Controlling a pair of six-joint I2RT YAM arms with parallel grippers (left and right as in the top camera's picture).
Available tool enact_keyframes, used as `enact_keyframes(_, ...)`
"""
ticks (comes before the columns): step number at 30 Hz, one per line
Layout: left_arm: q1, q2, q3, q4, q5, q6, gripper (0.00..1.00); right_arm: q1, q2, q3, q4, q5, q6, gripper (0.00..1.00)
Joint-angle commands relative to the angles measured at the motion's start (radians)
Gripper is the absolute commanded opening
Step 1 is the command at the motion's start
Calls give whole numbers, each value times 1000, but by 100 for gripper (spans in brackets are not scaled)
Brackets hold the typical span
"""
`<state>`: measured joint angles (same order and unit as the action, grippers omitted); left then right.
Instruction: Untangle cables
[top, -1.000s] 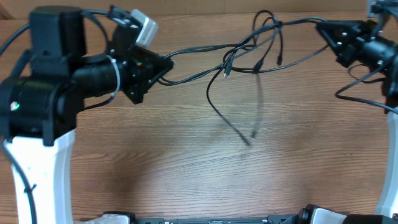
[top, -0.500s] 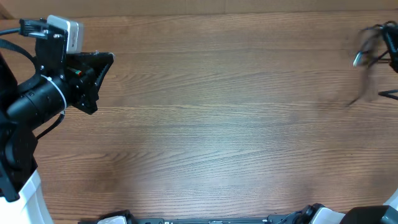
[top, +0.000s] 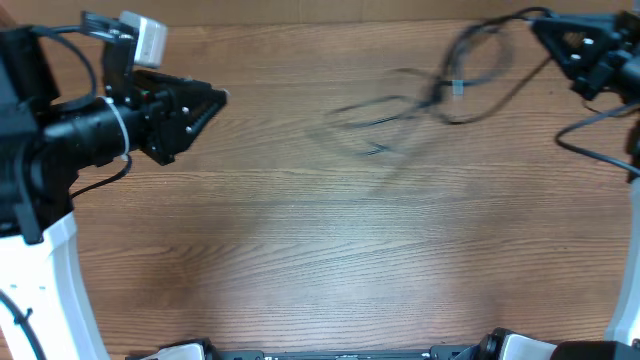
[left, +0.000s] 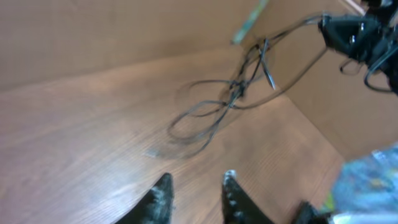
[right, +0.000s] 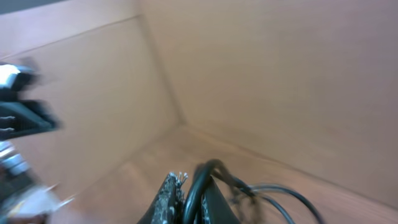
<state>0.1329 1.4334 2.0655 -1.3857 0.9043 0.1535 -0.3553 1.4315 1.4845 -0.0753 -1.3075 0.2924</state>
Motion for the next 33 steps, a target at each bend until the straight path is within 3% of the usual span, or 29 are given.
enact_keyframes(1,-55,35,12,-44,31,61,36,90,-10,15,79,-34,158,6)
enact_keyframes(8,-227,101,11,-90,-4,227,43,257,-10,15,143,-34,206,5)
enact_keyframes(14,-344,174,11,-38,-32,229,42,395,-10,15,146,-43,209,4)
enact_keyframes(23,-372,261,11,-18,-32,229,41,468,-10,15,184,-89,258,4)
enact_keyframes(26,-374,276,11,-6,-32,229,40,468,-10,15,274,-130,348,4)
enact_keyframes(31,-376,283,11,24,-32,236,38,491,-10,15,552,-218,643,4)
enact_keyframes(32,-376,283,11,32,-31,235,36,496,-10,15,588,-227,677,4)
enact_keyframes(33,-377,283,11,39,-29,235,28,502,-10,15,623,-233,710,4)
